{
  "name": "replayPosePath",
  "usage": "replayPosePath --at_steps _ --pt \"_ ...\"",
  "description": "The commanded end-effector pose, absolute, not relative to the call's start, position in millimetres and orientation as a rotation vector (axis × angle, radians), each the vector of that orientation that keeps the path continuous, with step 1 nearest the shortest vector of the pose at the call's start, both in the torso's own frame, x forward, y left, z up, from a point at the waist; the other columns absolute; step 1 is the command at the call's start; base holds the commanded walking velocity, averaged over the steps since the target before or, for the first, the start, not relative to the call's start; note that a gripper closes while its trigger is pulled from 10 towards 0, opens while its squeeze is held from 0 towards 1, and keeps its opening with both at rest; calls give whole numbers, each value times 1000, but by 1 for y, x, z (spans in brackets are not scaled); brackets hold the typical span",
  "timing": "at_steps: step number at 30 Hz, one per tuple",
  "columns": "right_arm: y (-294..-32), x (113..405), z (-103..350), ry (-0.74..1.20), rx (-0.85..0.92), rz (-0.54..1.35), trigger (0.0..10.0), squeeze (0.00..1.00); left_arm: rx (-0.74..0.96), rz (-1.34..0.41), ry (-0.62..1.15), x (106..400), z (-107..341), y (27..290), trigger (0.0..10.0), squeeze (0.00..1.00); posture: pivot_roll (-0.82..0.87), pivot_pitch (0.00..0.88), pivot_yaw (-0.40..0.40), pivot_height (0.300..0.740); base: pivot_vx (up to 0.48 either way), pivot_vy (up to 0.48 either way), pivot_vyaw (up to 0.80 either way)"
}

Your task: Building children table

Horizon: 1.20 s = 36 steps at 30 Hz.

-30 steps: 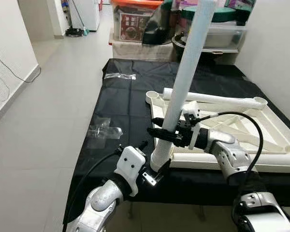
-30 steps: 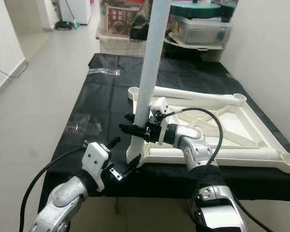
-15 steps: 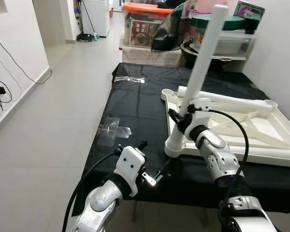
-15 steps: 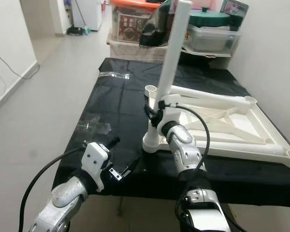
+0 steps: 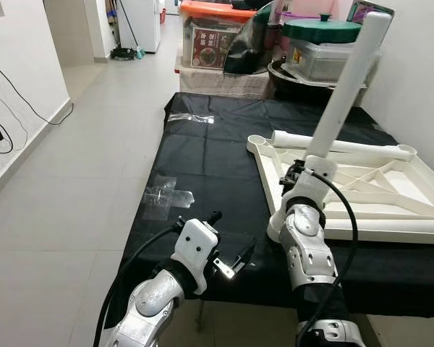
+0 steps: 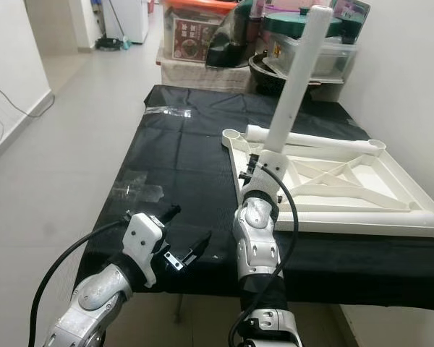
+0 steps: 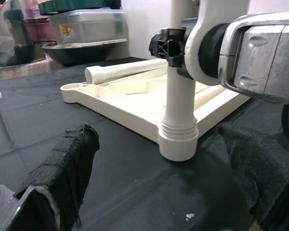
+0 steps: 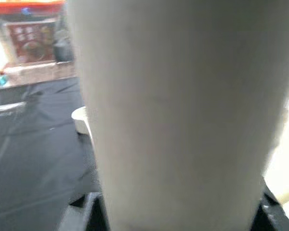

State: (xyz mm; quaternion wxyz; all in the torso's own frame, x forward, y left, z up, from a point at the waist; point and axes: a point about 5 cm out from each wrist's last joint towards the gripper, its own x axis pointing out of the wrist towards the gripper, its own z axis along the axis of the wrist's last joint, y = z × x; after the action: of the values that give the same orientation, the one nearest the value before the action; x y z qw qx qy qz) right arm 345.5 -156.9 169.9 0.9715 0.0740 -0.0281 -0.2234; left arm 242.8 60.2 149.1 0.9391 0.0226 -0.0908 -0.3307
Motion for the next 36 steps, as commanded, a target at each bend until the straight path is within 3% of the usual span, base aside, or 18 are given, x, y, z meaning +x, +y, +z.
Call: replayPosePath --at_steps 1,6,7,10,15,20,22,23,24,27,36 --pt "-167 341 164 -52 176 -496 10000 1000 51 -682 -169 243 146 59 10000 0 111 0 -92 740 0 0 0" --pt "-167 344 172 -118 136 -410 10000 1000 53 -689 -168 245 146 58 10000 0 107 0 -88 740 0 0 0" --pt "-173 345 177 -152 141 -391 10000 0 54 -691 -168 245 146 58 10000 0 104 0 -86 740 0 0 0" --pt "-173 345 177 -152 141 -391 10000 0 54 -691 -168 245 146 58 10000 0 104 0 -86 740 0 0 0" --pt "-186 349 183 -199 138 -234 10000 0 55 -694 -165 245 145 57 10000 0 99 0 -84 740 0 0 0" --pt "-190 348 154 -15 91 179 10000 0 57 -703 -158 245 144 57 10000 0 101 0 -82 740 0 0 0" --pt "-190 348 154 -15 91 179 10000 0 57 -703 -158 245 144 57 10000 0 101 0 -82 740 0 0 0" --pt "-187 345 147 36 97 296 10000 0 58 -704 -158 245 144 57 10000 0 101 0 -82 740 0 0 0" --pt "-187 345 147 36 97 296 10000 0 58 -704 -158 245 144 57 10000 0 101 0 -82 740 0 0 0" --pt "-175 336 152 52 74 660 10000 0 59 -706 -156 245 144 57 10000 0 112 0 -85 740 0 0 0" --pt "-178 340 173 8 100 902 10000 0 59 -707 -154 244 143 57 10000 0 126 0 -100 740 0 0 0"
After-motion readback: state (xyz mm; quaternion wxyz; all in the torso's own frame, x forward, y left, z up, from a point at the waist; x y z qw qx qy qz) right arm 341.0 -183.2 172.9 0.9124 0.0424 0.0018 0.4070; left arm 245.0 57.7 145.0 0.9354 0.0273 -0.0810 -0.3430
